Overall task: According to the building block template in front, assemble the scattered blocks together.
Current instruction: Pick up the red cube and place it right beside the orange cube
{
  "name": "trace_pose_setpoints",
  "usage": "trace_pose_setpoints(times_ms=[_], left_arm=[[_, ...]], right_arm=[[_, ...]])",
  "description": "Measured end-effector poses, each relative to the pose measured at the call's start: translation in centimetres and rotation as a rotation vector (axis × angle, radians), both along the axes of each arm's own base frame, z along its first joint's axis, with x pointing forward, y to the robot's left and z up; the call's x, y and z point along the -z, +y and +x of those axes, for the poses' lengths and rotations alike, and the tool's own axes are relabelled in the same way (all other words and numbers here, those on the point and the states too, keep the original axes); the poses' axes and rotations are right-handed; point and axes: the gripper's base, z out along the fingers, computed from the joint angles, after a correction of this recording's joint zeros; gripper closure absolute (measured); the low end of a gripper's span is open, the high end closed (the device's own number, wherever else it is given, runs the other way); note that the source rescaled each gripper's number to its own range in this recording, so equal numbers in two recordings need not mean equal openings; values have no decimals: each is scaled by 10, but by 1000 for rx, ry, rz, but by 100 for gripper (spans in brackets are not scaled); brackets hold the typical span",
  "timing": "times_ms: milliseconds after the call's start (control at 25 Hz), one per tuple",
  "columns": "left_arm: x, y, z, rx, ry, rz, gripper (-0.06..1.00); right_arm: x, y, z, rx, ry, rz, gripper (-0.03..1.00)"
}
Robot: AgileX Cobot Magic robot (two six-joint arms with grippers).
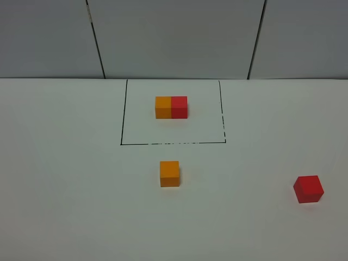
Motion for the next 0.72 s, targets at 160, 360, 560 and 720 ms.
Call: trace_pose_setpoints(times_ms=[160, 360, 560, 720], left_arm=[[20, -4, -11, 19, -18, -30, -1], [33, -5, -18, 36, -34, -24, -1], [37, -5, -20, 40, -38, -18, -1], [47, -5, -21, 40, -35, -17, -1]], right_arm=[[0, 0, 0, 0, 0, 0, 54], [0, 0, 0, 0, 0, 0, 54], [0, 0, 0, 0, 0, 0, 54], [0, 0, 0, 0, 0, -1, 54]])
